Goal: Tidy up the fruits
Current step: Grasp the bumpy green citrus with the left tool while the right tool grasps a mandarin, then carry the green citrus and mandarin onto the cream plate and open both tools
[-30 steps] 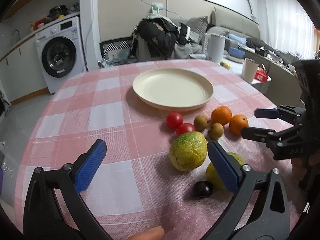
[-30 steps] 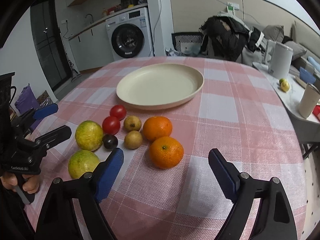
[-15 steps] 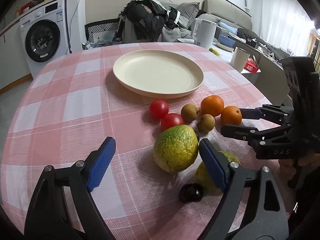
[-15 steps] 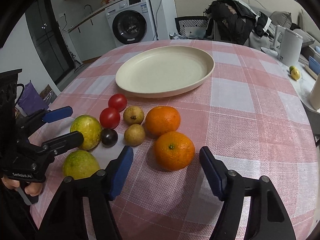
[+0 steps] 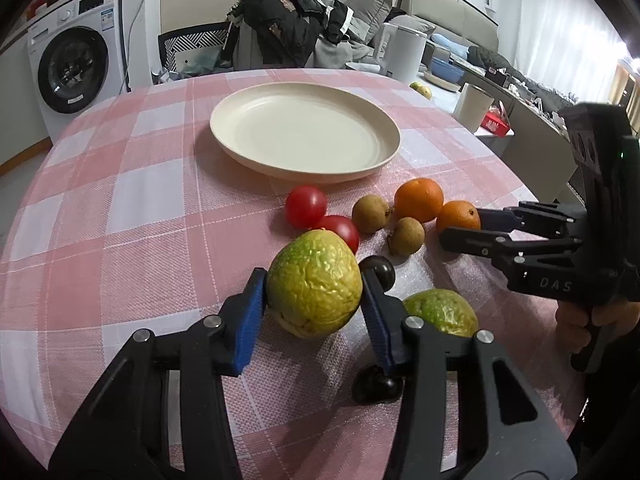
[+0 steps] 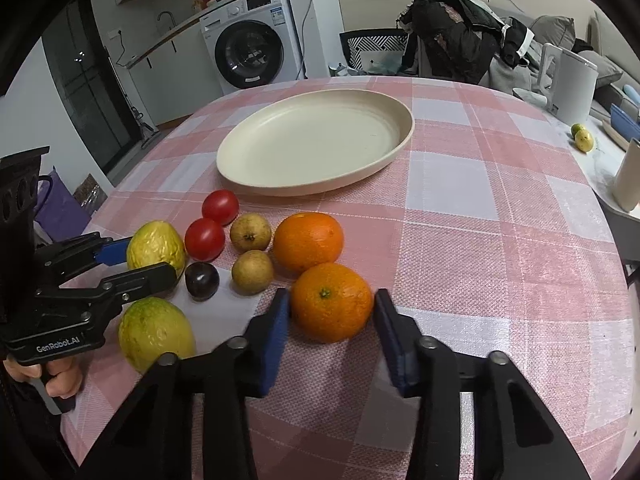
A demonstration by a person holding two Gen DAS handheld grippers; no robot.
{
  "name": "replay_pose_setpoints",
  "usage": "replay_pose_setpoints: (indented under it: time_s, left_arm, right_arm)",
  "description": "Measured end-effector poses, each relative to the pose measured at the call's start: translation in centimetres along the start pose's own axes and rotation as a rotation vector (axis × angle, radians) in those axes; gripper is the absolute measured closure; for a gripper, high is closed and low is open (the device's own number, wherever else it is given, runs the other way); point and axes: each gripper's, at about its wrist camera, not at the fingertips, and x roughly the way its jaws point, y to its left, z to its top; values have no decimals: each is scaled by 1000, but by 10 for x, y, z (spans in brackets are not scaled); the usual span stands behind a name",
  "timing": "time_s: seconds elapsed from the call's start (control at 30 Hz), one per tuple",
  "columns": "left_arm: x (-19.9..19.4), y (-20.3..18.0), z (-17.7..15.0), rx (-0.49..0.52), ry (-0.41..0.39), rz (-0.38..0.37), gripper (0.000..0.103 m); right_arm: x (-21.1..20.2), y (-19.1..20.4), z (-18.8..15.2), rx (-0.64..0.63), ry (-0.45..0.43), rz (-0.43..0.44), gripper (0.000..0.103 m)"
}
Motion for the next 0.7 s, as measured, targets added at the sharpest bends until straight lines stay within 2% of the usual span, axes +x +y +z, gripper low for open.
replay_pose_setpoints:
  time_s: [0.23, 0.4, 0.7]
  left_arm:
    - [-11, 5, 6, -13, -48, 17, 60]
    - [-19, 9, 17, -23, -90, 35, 60]
    - [-19, 12, 47, -18, -139, 50, 60]
  right_arm:
    - [-6, 0, 0, 0, -25, 6, 62]
    - [-21, 2, 4, -2, -92, 27, 62]
    - [-31, 12, 29, -21, -157, 49, 62]
